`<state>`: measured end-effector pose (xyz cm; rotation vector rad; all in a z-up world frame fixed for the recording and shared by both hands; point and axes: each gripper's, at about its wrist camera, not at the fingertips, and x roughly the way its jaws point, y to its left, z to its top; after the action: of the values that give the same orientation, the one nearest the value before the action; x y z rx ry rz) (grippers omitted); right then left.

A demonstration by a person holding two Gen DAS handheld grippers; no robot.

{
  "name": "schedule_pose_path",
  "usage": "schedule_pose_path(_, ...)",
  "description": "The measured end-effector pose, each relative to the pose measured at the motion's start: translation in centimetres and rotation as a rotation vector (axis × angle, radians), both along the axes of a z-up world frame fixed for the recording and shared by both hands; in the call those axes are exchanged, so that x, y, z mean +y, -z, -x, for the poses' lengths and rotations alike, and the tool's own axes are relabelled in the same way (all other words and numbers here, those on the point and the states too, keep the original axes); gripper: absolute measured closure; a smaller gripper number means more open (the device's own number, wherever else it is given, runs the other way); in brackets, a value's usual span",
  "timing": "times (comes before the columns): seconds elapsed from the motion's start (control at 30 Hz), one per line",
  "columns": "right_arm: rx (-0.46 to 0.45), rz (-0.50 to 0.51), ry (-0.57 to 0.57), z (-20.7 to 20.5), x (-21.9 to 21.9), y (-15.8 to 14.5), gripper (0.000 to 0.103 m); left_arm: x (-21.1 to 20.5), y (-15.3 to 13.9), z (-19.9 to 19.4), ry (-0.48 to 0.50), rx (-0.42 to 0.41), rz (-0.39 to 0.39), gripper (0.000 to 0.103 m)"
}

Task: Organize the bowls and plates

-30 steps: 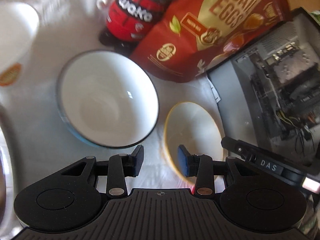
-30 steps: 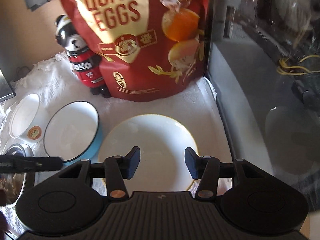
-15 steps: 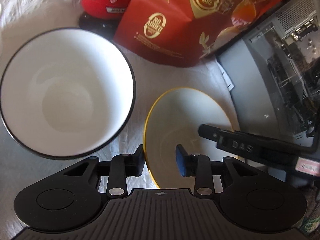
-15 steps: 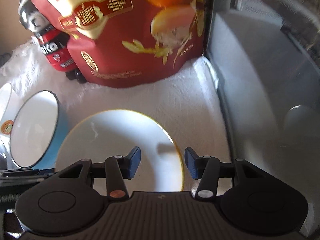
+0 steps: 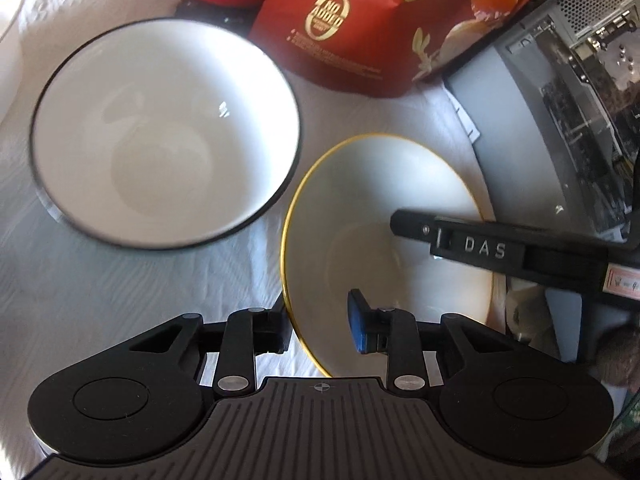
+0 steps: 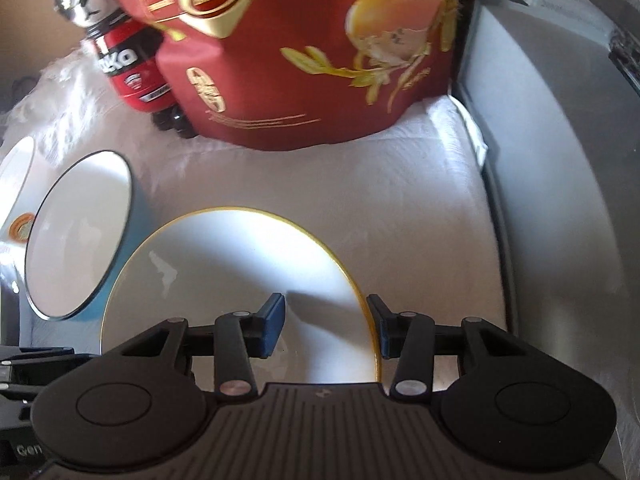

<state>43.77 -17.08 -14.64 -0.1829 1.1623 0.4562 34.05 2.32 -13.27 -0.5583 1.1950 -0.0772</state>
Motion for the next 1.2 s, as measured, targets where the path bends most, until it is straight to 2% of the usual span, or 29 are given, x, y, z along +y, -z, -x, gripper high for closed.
schedule_pose_path(0.4,-0.047,0.048,-0.107,4.5,3.2,-1.5,0.059,2.5,-0.2,4.7,0.003,0.043,0.051,0.072)
schedule_pose_path(0.6,-0.009,0.002,-0.107,6.2,4.0,-1.4,0.059,4.4,-0.3,6.8,-0.032,0.05,0.068,0.072)
schedule_pose_path(0.93,0.064,-0.078,-0.153,9.7,5.7,-1.5,0.059,7.5,-0.8,10.5,-0.083,0.08,0.026,0.072)
schedule_pose_path(1.2,0.12,-0.124,-0.128,12.3,6.0,-1.5,0.058,9.0,-1.2,11.5,-0.088,0.071,0.005,0.072)
